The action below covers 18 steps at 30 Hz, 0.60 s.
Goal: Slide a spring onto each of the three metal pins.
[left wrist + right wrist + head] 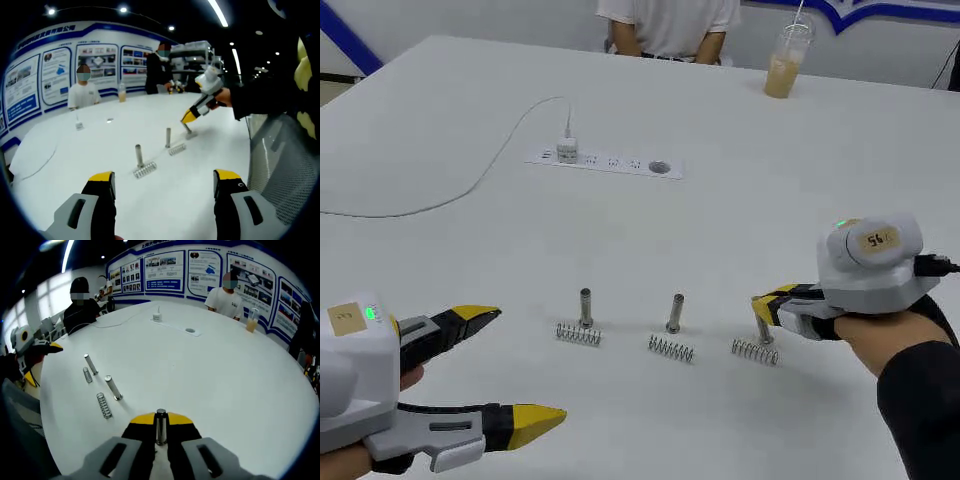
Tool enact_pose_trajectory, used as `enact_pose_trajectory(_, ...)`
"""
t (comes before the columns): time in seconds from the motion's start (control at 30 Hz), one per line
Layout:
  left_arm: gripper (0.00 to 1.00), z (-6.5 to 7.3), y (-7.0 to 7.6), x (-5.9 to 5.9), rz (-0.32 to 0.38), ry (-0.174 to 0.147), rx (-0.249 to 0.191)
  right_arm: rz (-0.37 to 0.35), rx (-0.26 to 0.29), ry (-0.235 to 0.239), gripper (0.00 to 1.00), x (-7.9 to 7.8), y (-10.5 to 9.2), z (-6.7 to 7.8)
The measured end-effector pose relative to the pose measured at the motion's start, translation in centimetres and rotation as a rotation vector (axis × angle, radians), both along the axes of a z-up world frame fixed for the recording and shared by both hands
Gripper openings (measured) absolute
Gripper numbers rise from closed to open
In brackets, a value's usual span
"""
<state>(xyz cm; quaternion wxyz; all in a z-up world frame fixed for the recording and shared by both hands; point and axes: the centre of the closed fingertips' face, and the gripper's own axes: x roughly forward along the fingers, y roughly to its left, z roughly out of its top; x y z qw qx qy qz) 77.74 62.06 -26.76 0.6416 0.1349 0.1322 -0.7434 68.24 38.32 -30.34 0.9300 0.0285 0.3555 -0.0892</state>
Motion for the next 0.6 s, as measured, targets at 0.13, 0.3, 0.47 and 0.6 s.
enact_pose_trajectory(0.13, 0.82, 0.15, 0.06, -0.01, -0.001, -0.003, 0.000, -0.003, 0.005, 0.005, 0.08, -0.05, 0.05, -0.17)
enact_pose_trajectory(0.3, 0.82, 0.33, 0.12, 0.01, 0.001, -0.005, -0.004, 0.002, -0.001, 0.009, 0.08, -0.03, 0.16, -0.09)
enact_pose_trajectory(0.47, 0.82, 0.32, 0.26, -0.01, 0.002, -0.006, -0.003, 0.001, -0.003, 0.001, 0.08, -0.05, 0.23, 0.22)
enact_pose_trajectory(0.6, 0.82, 0.36, 0.29, -0.02, 0.001, -0.007, -0.003, 0.000, -0.008, -0.009, 0.08, 0.00, 0.15, 0.44)
